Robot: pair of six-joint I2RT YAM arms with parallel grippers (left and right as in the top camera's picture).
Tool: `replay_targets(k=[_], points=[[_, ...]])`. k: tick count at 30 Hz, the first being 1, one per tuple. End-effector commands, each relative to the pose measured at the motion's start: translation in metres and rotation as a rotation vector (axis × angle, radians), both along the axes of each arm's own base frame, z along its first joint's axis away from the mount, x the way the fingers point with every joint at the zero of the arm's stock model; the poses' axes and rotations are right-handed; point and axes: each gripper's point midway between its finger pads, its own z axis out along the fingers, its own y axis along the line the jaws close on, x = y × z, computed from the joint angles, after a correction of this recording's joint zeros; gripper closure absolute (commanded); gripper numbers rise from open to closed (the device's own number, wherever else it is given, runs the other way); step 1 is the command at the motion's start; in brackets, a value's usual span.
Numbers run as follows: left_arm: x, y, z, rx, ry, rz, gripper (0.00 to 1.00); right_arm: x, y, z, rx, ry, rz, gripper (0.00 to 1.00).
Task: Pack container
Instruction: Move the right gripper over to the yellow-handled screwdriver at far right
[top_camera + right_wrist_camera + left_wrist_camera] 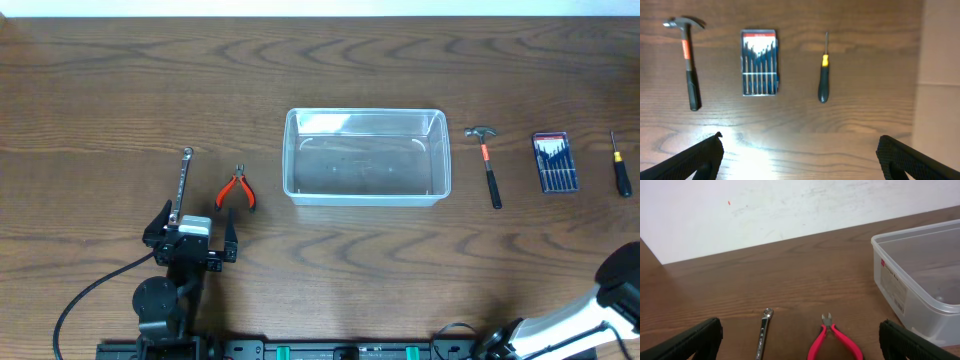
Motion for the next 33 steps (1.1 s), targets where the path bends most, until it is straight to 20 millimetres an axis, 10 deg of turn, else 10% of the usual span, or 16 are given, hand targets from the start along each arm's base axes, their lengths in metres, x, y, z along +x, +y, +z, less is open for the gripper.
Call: replay_targets(k=[1, 12, 33], points=[[0.000, 0.002, -0.015, 0.008, 0.030, 0.008, 0.02, 0.006, -0.012, -0.021, 0.050, 0.004, 0.007, 0.01], [0.000, 0.002, -0.015, 0.008, 0.030, 0.008, 0.02, 0.041, -0.055, -0.048, -0.082, 0.004, -0.130, 0.01], [0.000, 0.002, -0.015, 0.008, 0.030, 0.008, 0.02, 0.065, -0.027, -0.133, 0.118, 0.120, 0.015, 0.01]])
